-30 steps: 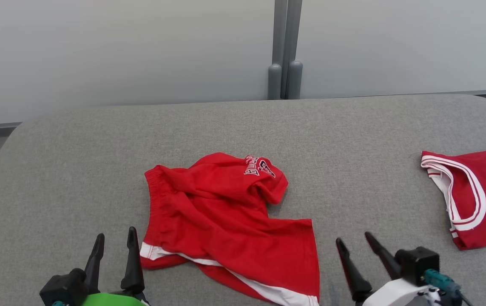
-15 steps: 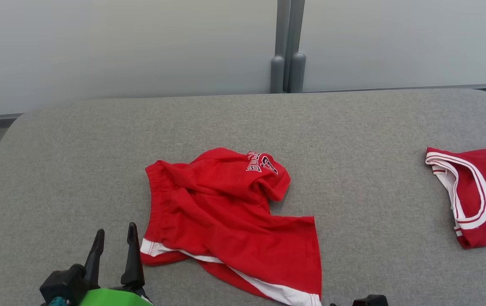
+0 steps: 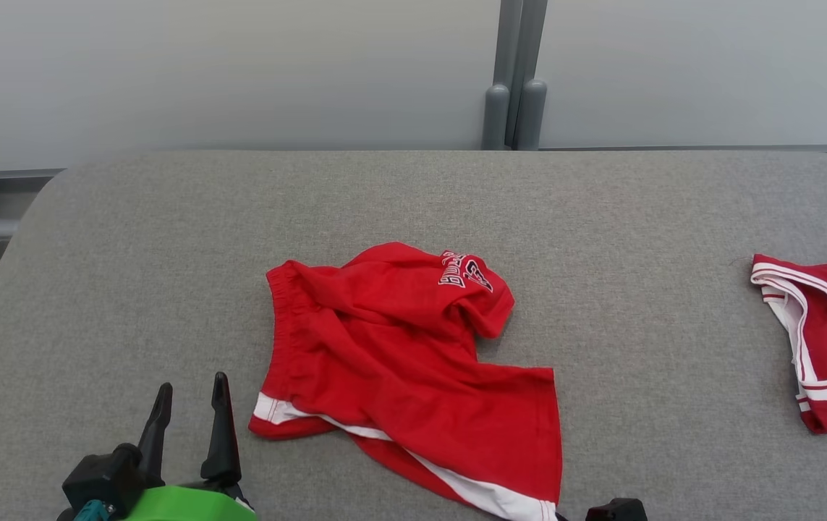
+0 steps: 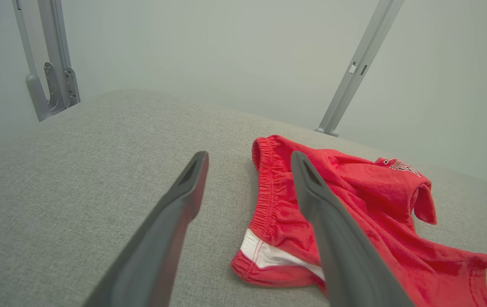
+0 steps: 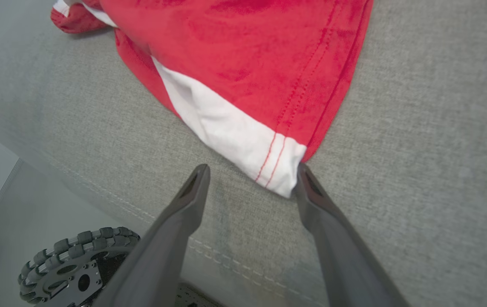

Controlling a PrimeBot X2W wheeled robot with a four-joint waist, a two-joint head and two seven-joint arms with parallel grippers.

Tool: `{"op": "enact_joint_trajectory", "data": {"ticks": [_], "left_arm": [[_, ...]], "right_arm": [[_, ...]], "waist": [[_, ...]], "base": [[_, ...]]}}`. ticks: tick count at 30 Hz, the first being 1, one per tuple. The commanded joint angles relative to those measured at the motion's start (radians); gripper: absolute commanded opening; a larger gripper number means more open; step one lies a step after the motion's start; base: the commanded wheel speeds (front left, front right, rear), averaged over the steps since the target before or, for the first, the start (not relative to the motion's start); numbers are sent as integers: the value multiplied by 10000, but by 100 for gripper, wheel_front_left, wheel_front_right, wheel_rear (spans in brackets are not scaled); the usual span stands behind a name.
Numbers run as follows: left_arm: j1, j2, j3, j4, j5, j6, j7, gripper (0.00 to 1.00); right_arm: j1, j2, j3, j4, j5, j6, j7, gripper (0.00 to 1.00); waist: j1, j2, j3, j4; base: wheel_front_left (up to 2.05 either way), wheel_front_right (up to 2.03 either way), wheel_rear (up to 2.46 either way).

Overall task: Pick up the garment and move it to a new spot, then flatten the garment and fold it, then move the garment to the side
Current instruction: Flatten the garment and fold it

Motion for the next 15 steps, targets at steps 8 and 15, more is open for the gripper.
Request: {"op": "enact_joint_trajectory", "data": {"ticks": [8,15], "left_arm": [[-100,92,32,-80,-34,87,4,100],[-24,130,0,-87,-62,120,9,100]], "right_arm": [[-404,13,199,70,187,1,-239,89],[-447,-33,156,-5,159,1,-449,40]], "waist": [[0,103,73,60],[0,103,16,39]], "base": [[0,0,0],[0,0,0]]}}
